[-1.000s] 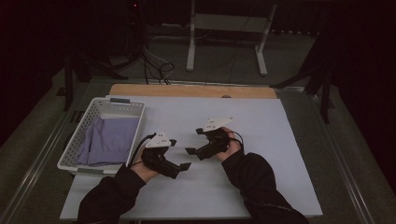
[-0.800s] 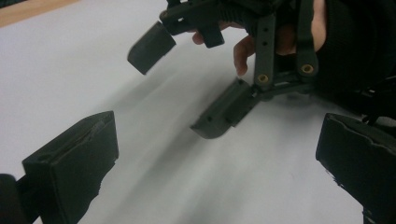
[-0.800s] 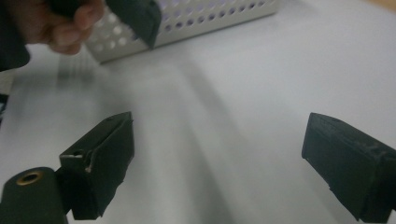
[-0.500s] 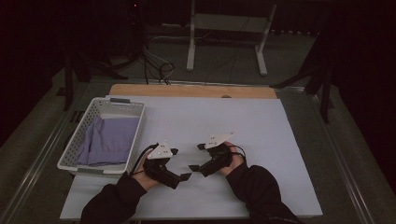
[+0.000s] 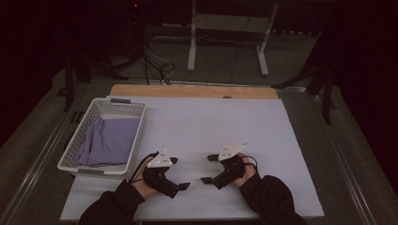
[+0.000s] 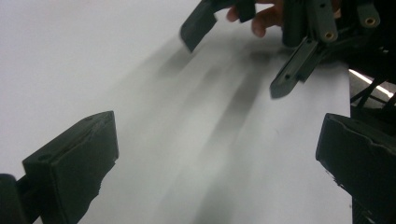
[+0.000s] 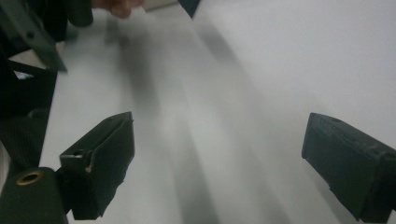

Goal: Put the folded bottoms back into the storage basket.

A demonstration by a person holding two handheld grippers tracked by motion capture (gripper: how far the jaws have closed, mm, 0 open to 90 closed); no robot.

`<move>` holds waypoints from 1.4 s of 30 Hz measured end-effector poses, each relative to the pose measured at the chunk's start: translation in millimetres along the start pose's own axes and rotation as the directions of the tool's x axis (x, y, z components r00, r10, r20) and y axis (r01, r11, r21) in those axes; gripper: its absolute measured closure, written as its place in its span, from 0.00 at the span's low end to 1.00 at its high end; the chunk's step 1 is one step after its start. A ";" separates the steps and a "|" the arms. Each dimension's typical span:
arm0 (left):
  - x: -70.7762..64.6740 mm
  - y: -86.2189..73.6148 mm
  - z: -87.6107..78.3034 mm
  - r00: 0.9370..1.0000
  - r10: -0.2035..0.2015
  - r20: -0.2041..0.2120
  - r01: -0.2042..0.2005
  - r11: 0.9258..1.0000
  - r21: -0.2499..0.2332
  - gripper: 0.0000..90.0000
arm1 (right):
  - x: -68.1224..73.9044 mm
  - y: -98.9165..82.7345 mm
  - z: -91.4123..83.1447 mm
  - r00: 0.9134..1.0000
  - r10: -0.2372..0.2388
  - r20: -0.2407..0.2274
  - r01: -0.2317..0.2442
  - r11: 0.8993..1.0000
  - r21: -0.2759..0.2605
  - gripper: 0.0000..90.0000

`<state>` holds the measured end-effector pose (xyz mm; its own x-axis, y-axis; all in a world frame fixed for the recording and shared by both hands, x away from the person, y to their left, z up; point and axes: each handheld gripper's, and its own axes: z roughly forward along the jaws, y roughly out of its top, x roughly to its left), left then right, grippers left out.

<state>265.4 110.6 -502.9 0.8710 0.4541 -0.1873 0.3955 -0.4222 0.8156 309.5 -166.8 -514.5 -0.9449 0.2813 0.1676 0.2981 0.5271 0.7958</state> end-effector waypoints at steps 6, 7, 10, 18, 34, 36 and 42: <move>2.0 -8.3 -6.0 1.000 -0.010 -0.005 0.010 1.000 0.001 0.00 | 2.3 -13.7 -12.9 1.000 0.012 0.007 -0.012 1.000 -0.005 0.10; 1.9 -9.5 -7.0 1.000 -0.014 -0.007 0.014 1.000 -0.001 0.00 | 3.0 -15.9 -15.1 1.000 0.012 0.007 -0.012 1.000 -0.006 0.10; -0.4 -12.9 -9.2 1.000 -0.004 -0.007 0.004 1.000 0.008 0.00 | 5.8 -21.0 -22.6 1.000 0.014 0.022 -0.014 1.000 0.006 0.10; -1.1 -25.3 -14.3 1.000 -0.018 -0.002 0.018 0.999 0.031 0.00 | 11.3 -34.4 -42.4 0.998 0.029 0.050 -0.030 0.999 0.018 0.10; -8.0 -37.1 -28.2 1.000 -0.005 -0.019 0.006 0.999 0.040 0.00 | 16.1 -76.0 -101.7 0.980 0.120 0.156 -0.118 0.993 -0.022 0.10; -7.8 -40.5 -32.2 1.000 -0.009 -0.026 0.010 0.999 0.044 0.00 | 17.1 -81.5 -108.4 0.977 0.129 0.172 -0.126 0.992 -0.028 0.10; -6.7 -46.4 -35.6 1.000 -0.020 -0.024 0.021 0.999 0.051 0.00 | 15.1 -93.6 -124.5 0.960 0.166 0.224 -0.159 0.986 -0.052 0.10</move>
<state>230.8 155.1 -520.0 0.8560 0.4808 -0.1902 0.4278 -0.4519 0.7828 250.5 -311.7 -514.1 -0.8274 0.5374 0.1631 0.4369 0.4335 0.7881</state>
